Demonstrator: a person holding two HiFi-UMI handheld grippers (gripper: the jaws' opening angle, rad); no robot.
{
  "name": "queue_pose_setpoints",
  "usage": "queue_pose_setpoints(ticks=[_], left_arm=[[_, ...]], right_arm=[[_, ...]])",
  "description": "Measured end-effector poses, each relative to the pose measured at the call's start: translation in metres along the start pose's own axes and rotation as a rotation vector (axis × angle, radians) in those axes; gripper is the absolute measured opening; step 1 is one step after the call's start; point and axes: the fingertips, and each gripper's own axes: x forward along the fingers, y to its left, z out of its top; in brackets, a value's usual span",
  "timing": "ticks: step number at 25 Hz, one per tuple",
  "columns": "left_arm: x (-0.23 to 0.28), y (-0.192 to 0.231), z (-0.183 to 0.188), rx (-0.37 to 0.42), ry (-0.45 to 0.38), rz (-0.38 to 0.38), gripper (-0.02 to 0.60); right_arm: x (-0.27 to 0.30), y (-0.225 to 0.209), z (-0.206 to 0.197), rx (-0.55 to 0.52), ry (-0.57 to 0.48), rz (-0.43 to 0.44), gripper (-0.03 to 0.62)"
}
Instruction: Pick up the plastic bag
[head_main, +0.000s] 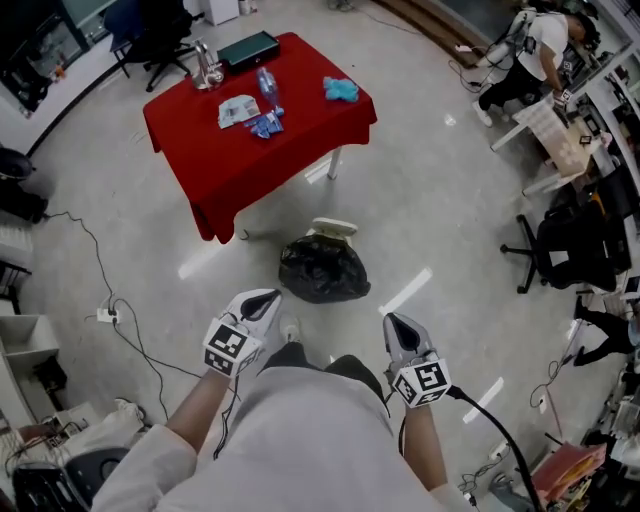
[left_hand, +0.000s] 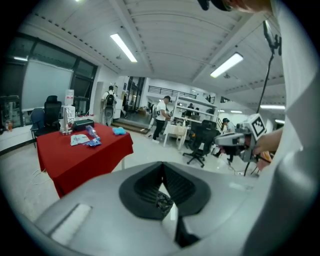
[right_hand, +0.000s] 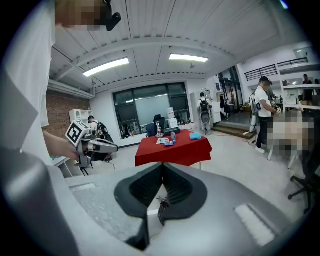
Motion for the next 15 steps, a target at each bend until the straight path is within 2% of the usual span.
queue_pose_setpoints(ticks=[7, 15], left_arm=[[0.029, 0.029, -0.015, -0.021, 0.044, -0.003, 0.005], [0.082, 0.053, -0.04, -0.045, 0.087, 0.044, 0.005]], right_arm=[[0.024, -0.027, -0.009, 0.022, 0.059, -0.006, -0.005], [0.068, -0.077, -0.05, 0.046, 0.145, 0.068, 0.007]])
